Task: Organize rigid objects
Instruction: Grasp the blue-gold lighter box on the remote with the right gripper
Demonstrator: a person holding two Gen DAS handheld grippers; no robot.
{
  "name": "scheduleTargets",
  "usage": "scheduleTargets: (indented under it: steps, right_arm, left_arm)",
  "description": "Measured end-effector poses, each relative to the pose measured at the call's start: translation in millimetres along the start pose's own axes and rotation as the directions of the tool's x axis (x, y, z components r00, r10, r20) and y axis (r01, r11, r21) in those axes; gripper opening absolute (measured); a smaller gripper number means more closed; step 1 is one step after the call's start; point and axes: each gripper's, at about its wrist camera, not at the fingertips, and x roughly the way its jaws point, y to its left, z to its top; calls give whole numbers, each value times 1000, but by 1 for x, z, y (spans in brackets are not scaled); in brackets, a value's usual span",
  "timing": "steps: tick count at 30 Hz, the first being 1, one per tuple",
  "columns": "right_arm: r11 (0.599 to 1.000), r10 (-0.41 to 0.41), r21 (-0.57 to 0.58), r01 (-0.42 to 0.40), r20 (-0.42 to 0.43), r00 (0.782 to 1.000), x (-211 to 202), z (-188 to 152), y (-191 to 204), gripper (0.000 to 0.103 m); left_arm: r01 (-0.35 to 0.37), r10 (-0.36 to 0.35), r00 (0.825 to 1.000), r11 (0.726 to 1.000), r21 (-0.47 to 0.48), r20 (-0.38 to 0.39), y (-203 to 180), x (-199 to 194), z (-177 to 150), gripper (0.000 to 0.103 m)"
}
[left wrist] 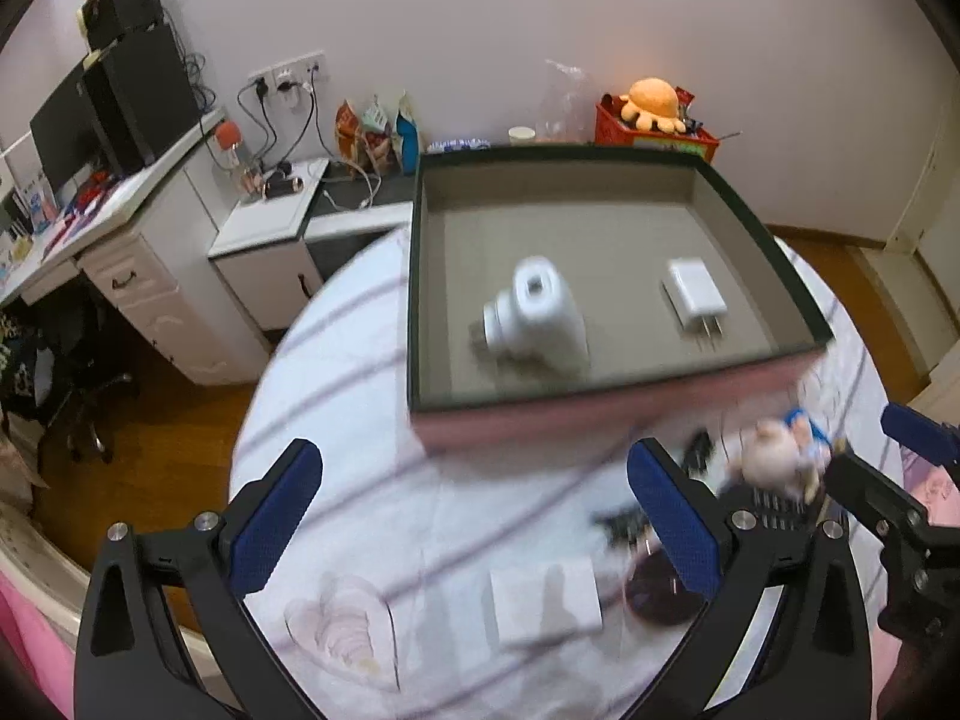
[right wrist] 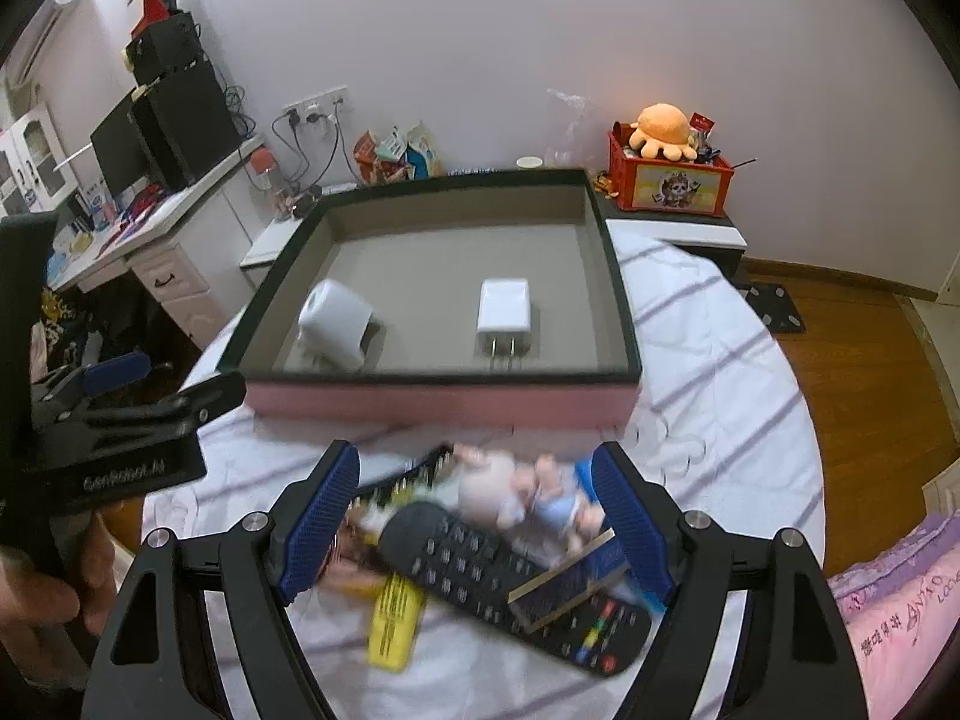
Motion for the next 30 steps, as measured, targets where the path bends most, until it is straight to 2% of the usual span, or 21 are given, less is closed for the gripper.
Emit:
scheduleTargets:
  steps: [7,11,17,25,29,30]
  right_arm:
    - [999,-33,10,33,-22,999,-9,-29,-6,81]
    - [998,-59,34,60,-38,998,-7,-39,-19,81]
    - [990,-95,94,102,-77,992,6,-44,-49,81]
    - [978,-38,196,66,-140,989,32,-44,-58,80]
    - [977,-43,201,77,-167,985,44,-44,-51,61]
    - [976,-42,202,77,-172,984,46,-44,-51,59]
  left_arm:
    - [12,-13,1000,999,-39,-6,-4,-16,-38,103]
    - [20,-21,1000,999,-43,-12,-10,-20,-48,103]
    - [24,-24,1000,999,-43,-6,-15,-20,-43,103]
    - [31,-31,999,999,-6,-13,-22,-3,-27,103]
    - [46,-46,999,999,-3,-24,-23,5,-25,103]
    - [49,-49,998,999,-3,-25,-23,7,-25,103]
